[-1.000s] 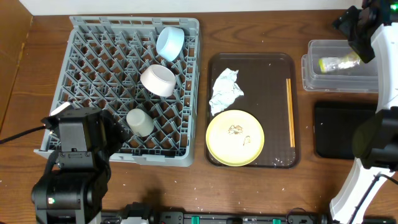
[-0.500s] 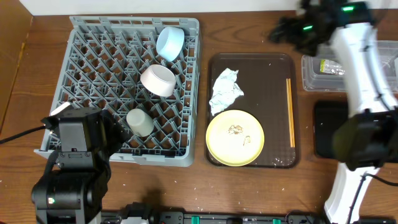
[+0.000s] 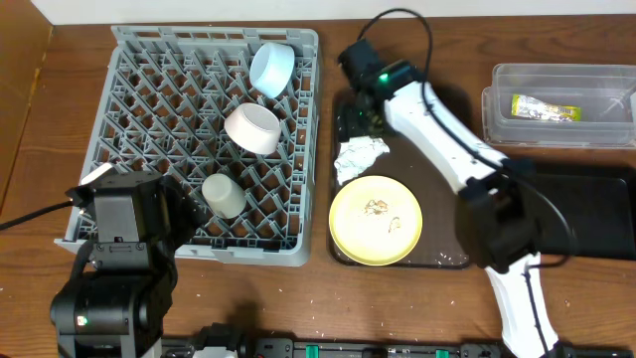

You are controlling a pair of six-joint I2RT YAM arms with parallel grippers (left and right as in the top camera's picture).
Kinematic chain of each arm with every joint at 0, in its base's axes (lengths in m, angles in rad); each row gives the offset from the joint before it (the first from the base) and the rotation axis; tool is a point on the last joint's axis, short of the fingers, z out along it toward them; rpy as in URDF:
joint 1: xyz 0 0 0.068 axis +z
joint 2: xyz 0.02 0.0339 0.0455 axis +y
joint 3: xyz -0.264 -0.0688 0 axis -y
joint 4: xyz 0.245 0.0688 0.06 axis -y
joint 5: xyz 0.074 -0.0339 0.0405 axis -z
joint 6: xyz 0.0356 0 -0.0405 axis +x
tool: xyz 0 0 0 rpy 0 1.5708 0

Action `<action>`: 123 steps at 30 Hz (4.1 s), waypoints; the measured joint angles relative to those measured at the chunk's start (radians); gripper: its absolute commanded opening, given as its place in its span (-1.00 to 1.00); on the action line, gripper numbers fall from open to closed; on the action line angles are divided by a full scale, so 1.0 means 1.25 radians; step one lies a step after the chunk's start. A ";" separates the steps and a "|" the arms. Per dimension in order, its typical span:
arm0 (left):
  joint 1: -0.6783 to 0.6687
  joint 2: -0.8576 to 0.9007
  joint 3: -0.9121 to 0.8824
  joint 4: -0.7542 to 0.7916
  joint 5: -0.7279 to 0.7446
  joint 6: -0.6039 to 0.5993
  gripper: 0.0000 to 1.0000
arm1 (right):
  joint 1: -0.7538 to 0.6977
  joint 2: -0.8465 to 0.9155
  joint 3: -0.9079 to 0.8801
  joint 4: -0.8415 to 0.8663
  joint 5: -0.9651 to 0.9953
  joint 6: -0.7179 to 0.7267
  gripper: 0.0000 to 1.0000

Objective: Sort waste into correct bins and load items into the dishwasher
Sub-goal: 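Reach the right gripper to the crumpled white tissue and grasp it, then carry the tissue to the clear bin and open the right gripper, then move the right gripper down to the first wooden chopstick on the tray, then grasp the chopstick with the right gripper and lift it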

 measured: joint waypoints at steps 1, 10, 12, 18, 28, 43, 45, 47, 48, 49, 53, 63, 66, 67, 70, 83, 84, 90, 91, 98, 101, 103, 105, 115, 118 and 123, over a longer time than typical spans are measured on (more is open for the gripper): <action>0.000 0.000 0.000 0.000 0.000 0.000 0.96 | 0.003 0.012 0.000 0.001 0.006 0.008 0.61; 0.000 0.000 0.000 0.000 0.000 0.000 0.96 | 0.013 0.085 0.000 0.010 0.040 0.039 -0.85; 0.000 0.000 0.000 0.000 0.000 0.000 0.96 | 0.013 0.085 0.002 0.009 0.046 0.045 -0.98; 0.000 0.000 0.000 0.000 0.000 0.000 0.97 | -0.001 0.080 0.038 -0.050 0.047 0.057 -0.97; 0.000 0.000 0.000 0.000 0.000 0.000 0.97 | -0.246 -0.169 0.109 -0.113 0.116 0.092 -0.97; 0.000 0.000 0.000 0.000 0.000 0.000 0.97 | -0.532 -0.112 0.101 -0.128 0.117 0.171 0.99; 0.000 0.000 0.000 0.000 0.000 0.000 0.97 | -0.532 -0.102 0.099 -0.128 0.100 0.153 0.99; 0.000 0.000 0.000 0.000 0.000 0.000 0.96 | -0.532 -0.102 0.098 -0.134 0.079 0.127 0.99; 0.000 0.000 0.000 0.000 0.000 0.000 0.97 | -0.532 -0.104 0.098 -0.136 0.070 0.115 0.98; 0.000 0.000 0.000 0.000 0.000 0.000 0.97 | -0.532 -0.108 0.098 -0.142 0.065 0.108 0.99; 0.000 0.000 0.000 0.000 0.000 0.000 0.96 | -0.532 -0.154 0.097 -0.149 0.014 0.064 0.99; 0.000 0.000 0.000 0.000 0.000 0.000 0.97 | -0.451 -0.377 0.105 -0.240 -0.261 -0.141 -0.14; 0.000 0.000 0.000 0.000 0.000 0.000 0.97 | -0.369 -0.360 0.105 -0.298 -0.240 -0.158 -0.24; 0.000 0.000 0.000 0.000 0.000 0.000 0.97 | -0.344 -0.347 0.102 -0.307 -0.227 -0.159 -0.26; 0.000 0.000 0.000 0.000 0.000 0.000 0.97 | -0.268 -0.297 0.075 -0.313 -0.168 -0.150 -0.28; 0.000 0.000 0.000 0.000 0.000 0.000 0.97 | -0.164 -0.061 -0.042 -0.325 0.056 -0.050 -0.22; 0.000 0.000 0.000 0.000 0.000 0.000 0.97 | -0.173 -0.053 -0.042 -0.325 0.055 -0.051 -0.21; 0.000 0.000 0.000 0.000 0.000 0.000 0.97 | -0.248 -0.038 -0.045 -0.324 0.029 -0.092 -0.21; 0.000 0.000 0.000 0.000 0.000 0.000 0.97 | -0.258 -0.038 -0.049 -0.321 0.025 -0.099 -0.21; 0.000 0.000 0.000 0.000 0.000 0.000 0.97 | -0.285 -0.038 -0.135 -0.246 -0.039 -0.160 -0.27; 0.000 0.000 0.000 0.000 0.000 0.000 0.97 | -0.285 -0.038 -0.178 -0.222 -0.054 -0.170 -0.26; 0.000 0.000 0.000 0.000 0.000 0.000 0.96 | -0.285 -0.037 -0.196 -0.217 -0.058 -0.175 -0.26; 0.000 0.000 0.000 0.000 0.000 0.000 0.97 | -0.285 -0.037 -0.204 -0.210 -0.060 -0.177 -0.25; 0.000 0.000 0.000 0.000 0.000 0.000 0.96 | -0.285 -0.042 -0.241 -0.169 -0.065 -0.188 -0.61; 0.000 0.000 0.000 0.000 0.000 0.000 0.97 | -0.285 -0.053 -0.260 -0.150 -0.064 -0.189 -0.98; 0.000 0.000 0.000 0.000 0.000 0.000 0.97 | -0.285 -0.059 -0.267 -0.143 -0.070 -0.181 -0.98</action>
